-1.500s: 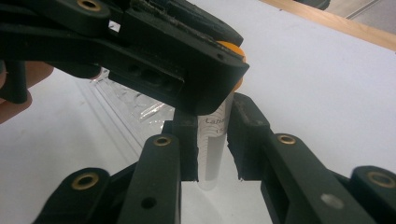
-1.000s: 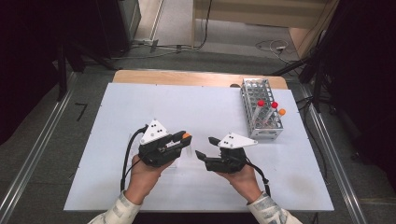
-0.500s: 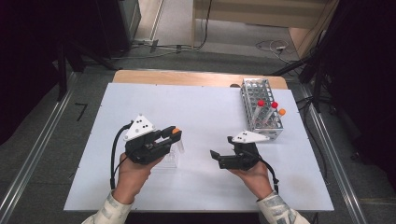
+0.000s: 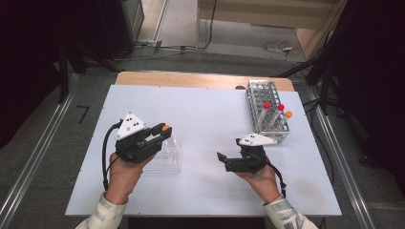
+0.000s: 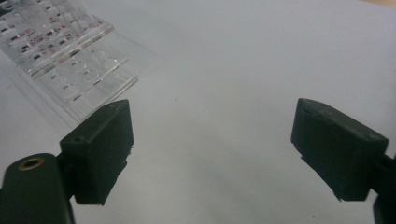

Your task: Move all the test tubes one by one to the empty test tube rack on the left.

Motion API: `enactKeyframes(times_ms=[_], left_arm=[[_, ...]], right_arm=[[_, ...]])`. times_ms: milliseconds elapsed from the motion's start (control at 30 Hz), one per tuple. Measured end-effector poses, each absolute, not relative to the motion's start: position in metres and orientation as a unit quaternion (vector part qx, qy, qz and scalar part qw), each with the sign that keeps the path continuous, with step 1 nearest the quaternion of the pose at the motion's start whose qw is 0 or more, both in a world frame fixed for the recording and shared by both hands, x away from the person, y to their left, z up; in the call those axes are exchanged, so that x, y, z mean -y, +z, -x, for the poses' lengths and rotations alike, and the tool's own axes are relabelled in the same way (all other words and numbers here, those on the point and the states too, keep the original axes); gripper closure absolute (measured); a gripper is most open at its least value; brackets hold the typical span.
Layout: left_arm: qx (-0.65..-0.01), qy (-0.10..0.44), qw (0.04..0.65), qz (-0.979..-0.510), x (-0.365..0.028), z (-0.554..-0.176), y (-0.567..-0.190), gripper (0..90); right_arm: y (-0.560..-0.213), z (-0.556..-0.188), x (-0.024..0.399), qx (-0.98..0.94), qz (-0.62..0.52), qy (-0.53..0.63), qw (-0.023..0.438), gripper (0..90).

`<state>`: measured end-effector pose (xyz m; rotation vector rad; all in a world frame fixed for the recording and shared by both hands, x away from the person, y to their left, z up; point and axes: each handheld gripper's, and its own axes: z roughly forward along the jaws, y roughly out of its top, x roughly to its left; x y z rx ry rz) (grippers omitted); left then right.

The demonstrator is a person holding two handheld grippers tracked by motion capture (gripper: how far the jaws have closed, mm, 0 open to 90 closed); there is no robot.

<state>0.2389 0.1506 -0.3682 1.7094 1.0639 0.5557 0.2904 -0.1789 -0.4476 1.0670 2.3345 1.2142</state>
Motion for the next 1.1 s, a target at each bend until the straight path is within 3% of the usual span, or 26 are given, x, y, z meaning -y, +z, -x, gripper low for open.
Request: enactKeyframes(times_ms=[400, 1100], left_arm=[[-0.461, 0.278, 0.475, -0.696, -0.163, -0.25, -0.376, 70.2], [-0.48, 0.265, 0.438, -0.713, -0.156, -0.259, -0.415, 69.2]], right_arm=[[-0.448, -0.291, 0.18, -0.813, -0.372, 0.419, 0.16, 15.1], [-0.447, -0.292, 0.185, -0.811, -0.381, 0.416, 0.158, 15.9]])
